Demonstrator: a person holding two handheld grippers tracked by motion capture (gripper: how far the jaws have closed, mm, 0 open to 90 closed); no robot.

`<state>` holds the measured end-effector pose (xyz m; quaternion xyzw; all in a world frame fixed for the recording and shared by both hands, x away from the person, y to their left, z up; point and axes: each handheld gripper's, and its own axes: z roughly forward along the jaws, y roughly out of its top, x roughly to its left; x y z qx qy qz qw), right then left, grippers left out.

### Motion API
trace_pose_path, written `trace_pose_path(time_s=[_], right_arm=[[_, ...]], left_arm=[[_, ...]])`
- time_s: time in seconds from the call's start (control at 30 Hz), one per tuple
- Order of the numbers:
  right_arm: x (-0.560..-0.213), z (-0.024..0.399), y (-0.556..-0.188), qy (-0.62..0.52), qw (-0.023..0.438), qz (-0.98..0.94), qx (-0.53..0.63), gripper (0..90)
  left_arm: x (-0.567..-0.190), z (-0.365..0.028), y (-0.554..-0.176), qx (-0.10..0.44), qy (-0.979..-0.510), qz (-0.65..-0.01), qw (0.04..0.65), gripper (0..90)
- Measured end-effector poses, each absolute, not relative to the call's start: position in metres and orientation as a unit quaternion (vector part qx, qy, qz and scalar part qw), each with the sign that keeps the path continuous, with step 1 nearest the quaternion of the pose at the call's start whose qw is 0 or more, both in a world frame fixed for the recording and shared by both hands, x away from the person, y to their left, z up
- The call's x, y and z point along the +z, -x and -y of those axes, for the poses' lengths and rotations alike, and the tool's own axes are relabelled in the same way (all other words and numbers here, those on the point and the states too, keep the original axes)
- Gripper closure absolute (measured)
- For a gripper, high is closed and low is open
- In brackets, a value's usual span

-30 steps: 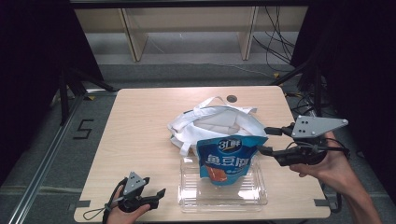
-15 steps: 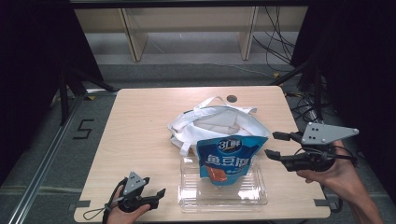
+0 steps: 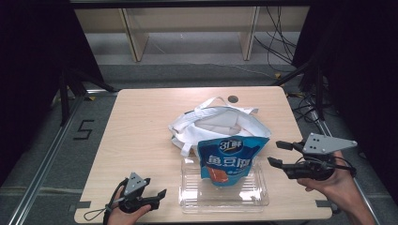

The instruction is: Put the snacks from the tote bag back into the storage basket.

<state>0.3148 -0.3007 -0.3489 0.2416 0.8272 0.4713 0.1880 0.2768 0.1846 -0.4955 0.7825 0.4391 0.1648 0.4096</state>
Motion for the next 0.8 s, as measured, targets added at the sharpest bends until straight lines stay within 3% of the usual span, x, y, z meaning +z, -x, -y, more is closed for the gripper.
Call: trace_pose_path(time_s=[0.37,0.8], right_arm=[[-0.383,0.298,-0.310,-0.264,0.172,-0.822,0.475,40.1],[-0.418,0.300,-0.308,-0.282,0.157,-0.820,0.473,39.7]], left_arm=[[-0.496,-0.181,-0.277,0.164,-0.770,-0.450,0.421,25.7],[-0.495,-0.185,-0.277,0.171,-0.788,-0.431,0.405,25.6]])
